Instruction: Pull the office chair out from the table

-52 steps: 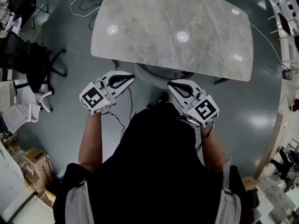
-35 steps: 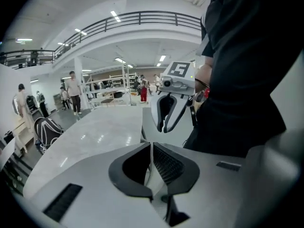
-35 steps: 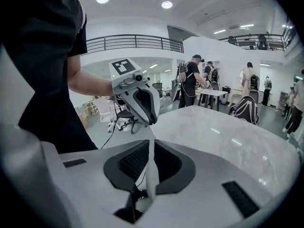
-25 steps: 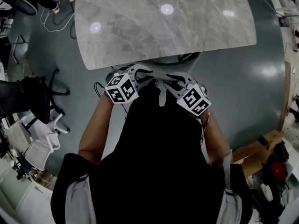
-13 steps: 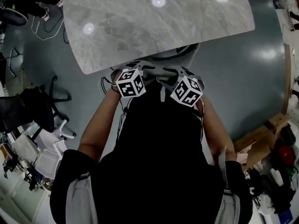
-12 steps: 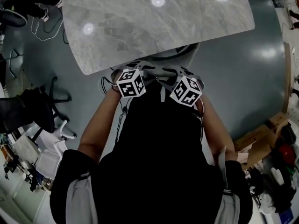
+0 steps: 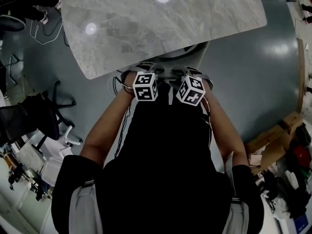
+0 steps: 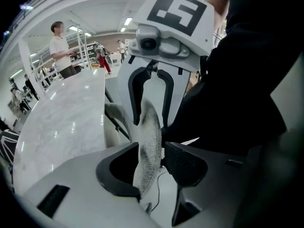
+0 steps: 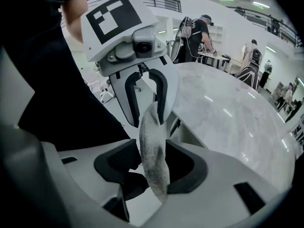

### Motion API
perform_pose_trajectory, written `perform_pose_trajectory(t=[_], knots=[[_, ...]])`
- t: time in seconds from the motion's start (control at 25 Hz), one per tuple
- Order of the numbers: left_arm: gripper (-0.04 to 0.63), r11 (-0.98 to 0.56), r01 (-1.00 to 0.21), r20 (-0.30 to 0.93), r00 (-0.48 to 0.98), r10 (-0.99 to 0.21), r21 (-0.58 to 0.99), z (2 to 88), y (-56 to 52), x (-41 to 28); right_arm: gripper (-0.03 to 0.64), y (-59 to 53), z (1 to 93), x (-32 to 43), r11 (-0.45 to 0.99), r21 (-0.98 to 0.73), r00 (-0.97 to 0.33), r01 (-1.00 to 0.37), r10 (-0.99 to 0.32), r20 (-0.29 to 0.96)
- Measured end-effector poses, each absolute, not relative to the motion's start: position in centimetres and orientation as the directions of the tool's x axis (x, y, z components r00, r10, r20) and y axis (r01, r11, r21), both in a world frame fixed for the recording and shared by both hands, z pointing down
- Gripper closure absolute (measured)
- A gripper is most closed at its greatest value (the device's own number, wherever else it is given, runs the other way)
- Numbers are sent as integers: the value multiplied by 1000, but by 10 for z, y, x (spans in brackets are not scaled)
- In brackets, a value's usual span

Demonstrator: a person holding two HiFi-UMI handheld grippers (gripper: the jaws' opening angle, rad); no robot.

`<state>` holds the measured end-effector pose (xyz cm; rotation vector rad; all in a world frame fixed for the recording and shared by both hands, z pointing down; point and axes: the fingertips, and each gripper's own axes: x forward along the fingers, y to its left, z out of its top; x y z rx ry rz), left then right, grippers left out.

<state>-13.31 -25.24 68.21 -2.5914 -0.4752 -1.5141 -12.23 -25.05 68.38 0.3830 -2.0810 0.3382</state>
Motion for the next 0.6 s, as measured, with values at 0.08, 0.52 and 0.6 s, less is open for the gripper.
perform_pose_trajectory(t=[0.08,0.52,0.6], knots=[[430,-945,322,882,425,202,62,692,-251,-135,414,-251,690,-120,916,-68,-472,-394,-139,871],[431,-955,293,882,435,182,53,704,-254,-127,424,-254,703,-125,936,-54,-437,-349,-111,892],[431,-955,293,884,433,175,46,707,-254,-127,454,-252,705,-125,936,-64,-440,-347,-103,892]])
